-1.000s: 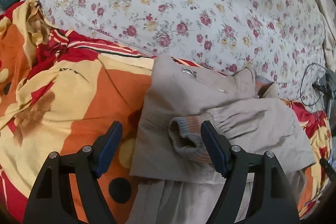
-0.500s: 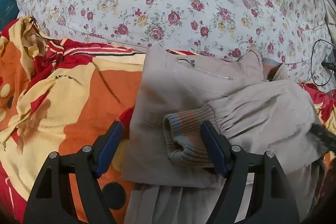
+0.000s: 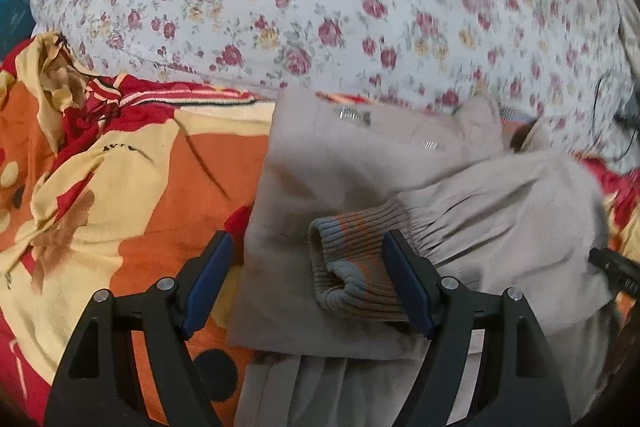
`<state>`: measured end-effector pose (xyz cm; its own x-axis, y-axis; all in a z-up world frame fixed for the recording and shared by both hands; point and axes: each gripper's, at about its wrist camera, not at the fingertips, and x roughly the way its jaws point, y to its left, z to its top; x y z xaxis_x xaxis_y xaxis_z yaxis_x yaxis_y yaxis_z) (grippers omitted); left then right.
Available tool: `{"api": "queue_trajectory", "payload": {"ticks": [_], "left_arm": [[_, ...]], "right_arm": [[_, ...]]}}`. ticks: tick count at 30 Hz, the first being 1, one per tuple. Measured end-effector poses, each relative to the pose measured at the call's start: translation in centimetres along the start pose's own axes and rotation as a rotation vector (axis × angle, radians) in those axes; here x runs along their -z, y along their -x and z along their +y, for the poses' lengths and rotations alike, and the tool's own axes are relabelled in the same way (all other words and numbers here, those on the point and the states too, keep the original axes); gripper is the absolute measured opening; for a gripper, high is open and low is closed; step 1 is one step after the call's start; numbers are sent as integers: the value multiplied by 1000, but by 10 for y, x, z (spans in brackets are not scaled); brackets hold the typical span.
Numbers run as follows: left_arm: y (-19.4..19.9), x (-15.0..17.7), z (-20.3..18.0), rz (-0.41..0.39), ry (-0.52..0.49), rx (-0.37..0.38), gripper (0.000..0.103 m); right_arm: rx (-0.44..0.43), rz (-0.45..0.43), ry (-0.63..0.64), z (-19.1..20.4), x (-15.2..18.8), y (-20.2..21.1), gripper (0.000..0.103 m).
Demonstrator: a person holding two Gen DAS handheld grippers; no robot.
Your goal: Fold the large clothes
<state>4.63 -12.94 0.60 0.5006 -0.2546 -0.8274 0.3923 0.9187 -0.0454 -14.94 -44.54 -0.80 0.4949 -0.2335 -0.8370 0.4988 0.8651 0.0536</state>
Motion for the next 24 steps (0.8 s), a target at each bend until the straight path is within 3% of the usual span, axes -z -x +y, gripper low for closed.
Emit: {"api": "queue_trajectory", "payload": {"ticks": [4, 7, 13, 15, 17, 19, 21, 24], "left_arm": [[8, 4, 7, 10, 36, 41, 77], [24, 7, 14, 4, 48, 68, 76], [52, 28, 29, 10, 75, 68, 77], [59, 35, 33, 19, 97, 76, 77], [67, 44, 39, 26, 118, 75, 77], [76, 56, 47, 30, 133, 68, 77], [84, 68, 55, 30, 146, 51, 77], [90, 83, 63, 53, 143, 42, 77]], "right_arm": [[-85, -26, -92, -24, 5, 27, 62], [-104, -68, -117, -44, 19, 58, 82], [-80, 0, -20, -52, 60, 59, 82], [-60, 6, 17, -42, 62, 45, 72], [-59, -40, 14, -37, 57, 33, 12], [-67, -84, -87, -49, 51, 31, 10], [-134, -85, -247, -77, 52, 33, 8], [-138, -39, -270, -87, 55, 26, 8]]}}
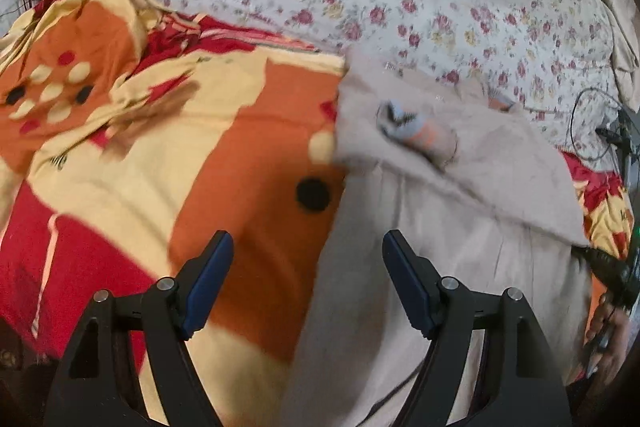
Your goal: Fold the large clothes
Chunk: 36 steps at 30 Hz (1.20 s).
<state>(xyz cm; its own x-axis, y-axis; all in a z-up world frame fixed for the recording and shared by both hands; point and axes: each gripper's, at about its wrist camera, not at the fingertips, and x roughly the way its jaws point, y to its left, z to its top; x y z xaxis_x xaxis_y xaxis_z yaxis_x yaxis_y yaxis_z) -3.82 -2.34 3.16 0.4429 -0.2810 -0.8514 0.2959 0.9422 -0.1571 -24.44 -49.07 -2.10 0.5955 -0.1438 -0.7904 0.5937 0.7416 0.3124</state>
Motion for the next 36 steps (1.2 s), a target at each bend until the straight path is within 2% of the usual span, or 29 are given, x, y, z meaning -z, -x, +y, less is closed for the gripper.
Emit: {"api": "queue_trajectory", "payload": {"ticks": [2, 3, 4, 5, 7, 10, 12, 13, 14, 15, 17, 19, 22, 24, 25, 26, 27, 28, 30, 34, 36], "left_arm": [[6, 8, 5, 8, 3, 10, 77], [11, 13, 7, 6, -3, 27, 77], [14, 17, 8, 4, -9, 37, 77], [17, 22, 10, 2, -15, 49, 77], [18, 30, 12, 16, -28, 65, 78], [15, 40, 11, 62, -47, 99, 78], [14, 44, 9, 63, -53, 105, 78], [13, 46, 7, 63, -57, 100, 78], [12, 49, 6, 68, -64, 94, 77], [13, 53, 4, 76, -78, 94, 77], [16, 61, 4, 79, -97, 94, 78], [15, 69, 6, 86, -112, 87, 78], [15, 79, 9, 112, -120, 77, 78], [20, 84, 13, 110, -110, 92, 77], [23, 87, 16, 106, -105, 99, 77], [26, 89, 17, 103, -104, 102, 77], [28, 91, 19, 102, -104, 99, 78], [28, 93, 20, 105, -102, 97, 78], [29, 99, 22, 123, -101, 101, 78], [28, 113, 20, 144, -136, 97, 78], [29, 118, 20, 134, -147, 84, 78]], "right_arm": [[2, 9, 42, 6, 3, 9, 10], [-4, 12, 65, 9, 5, 18, 14], [-3, 9, 86, 10, 8, 32, 24], [-1, 11, 106, 9, 14, 44, 48], [-47, 30, 153, 4, 29, 68, 75], [-100, 72, 164, 0, 56, 78, 74], [-140, 110, 183, 2, 77, 72, 53], [-129, 115, 219, 7, 87, 68, 18], [-64, 100, 268, 12, 93, 65, 5], [-24, 62, 308, 15, 98, 69, 2], [-21, 26, 287, 6, 98, 84, 0], [13, -7, 250, -10, 93, 96, 0], [11, 28, 202, -25, 92, 93, 0], [-24, 43, 201, -25, 95, 100, 9], [-61, 57, 190, -27, 98, 107, 23], [-105, 87, 182, -27, 101, 111, 52], [-144, 132, 180, -26, 108, 112, 65], [-166, 188, 191, -24, 119, 113, 71], [-164, 264, 243, -18, 138, 110, 71], [-240, 429, 252, -11, 175, 91, 71], [-208, 463, 294, -4, 187, 81, 71]]}}
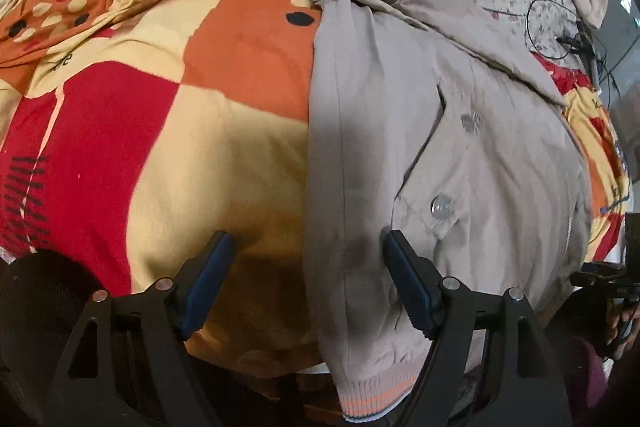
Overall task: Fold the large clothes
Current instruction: 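Grasp the jacket hem with both grippers and lift it toward the collar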
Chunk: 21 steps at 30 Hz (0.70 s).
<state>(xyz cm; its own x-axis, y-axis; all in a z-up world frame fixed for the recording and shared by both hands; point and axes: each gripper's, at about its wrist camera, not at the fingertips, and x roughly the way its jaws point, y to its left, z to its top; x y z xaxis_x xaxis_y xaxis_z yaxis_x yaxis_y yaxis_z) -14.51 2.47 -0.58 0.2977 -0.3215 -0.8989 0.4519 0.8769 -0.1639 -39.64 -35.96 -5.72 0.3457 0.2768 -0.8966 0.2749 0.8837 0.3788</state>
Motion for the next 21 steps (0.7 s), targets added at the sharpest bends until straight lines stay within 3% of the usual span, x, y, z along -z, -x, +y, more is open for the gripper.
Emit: {"api": "queue_trajectory", "payload": {"ticks": [21], "left_arm": [[13, 19, 2, 16, -1, -31, 78]], "right_arm": [[31, 100, 90, 32, 9, -28, 71]]}}
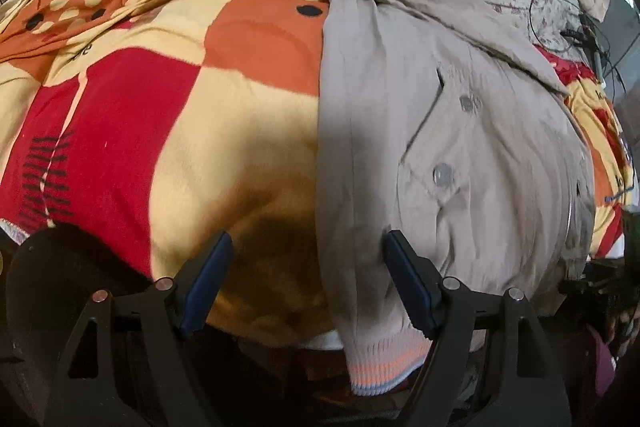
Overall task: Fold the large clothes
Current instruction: 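Grasp the jacket hem with both grippers and lift it toward the collar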
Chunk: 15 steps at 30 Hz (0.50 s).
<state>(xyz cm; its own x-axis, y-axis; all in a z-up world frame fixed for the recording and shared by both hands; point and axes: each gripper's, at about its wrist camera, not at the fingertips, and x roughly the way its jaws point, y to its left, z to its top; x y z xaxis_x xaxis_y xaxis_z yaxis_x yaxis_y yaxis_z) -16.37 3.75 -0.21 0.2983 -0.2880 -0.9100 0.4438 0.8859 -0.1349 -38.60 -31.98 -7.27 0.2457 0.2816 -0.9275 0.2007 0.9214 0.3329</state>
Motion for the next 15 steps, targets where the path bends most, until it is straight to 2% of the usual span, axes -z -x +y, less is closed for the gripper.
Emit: {"api": "queue_trajectory", "payload": {"ticks": [3, 4, 5, 7, 12, 15], "left_arm": [[1, 11, 1, 28, -8, 13, 78], [0, 14, 2, 38, -11, 23, 78], [0, 17, 1, 51, -14, 34, 78], [-1, 20, 0, 62, -21, 42, 78], [-8, 21, -8, 99, -18, 91, 78], [-12, 25, -18, 111, -47, 115, 78]], "right_arm": [[7, -5, 15, 3, 1, 0, 67], [6, -17, 22, 4, 1, 3, 55], [3, -27, 31, 8, 1, 5, 37], [-1, -55, 55, 11, 1, 11, 24], [-42, -79, 52, 9, 1, 15, 23], [-53, -72, 25, 6, 0, 9, 32]]}}
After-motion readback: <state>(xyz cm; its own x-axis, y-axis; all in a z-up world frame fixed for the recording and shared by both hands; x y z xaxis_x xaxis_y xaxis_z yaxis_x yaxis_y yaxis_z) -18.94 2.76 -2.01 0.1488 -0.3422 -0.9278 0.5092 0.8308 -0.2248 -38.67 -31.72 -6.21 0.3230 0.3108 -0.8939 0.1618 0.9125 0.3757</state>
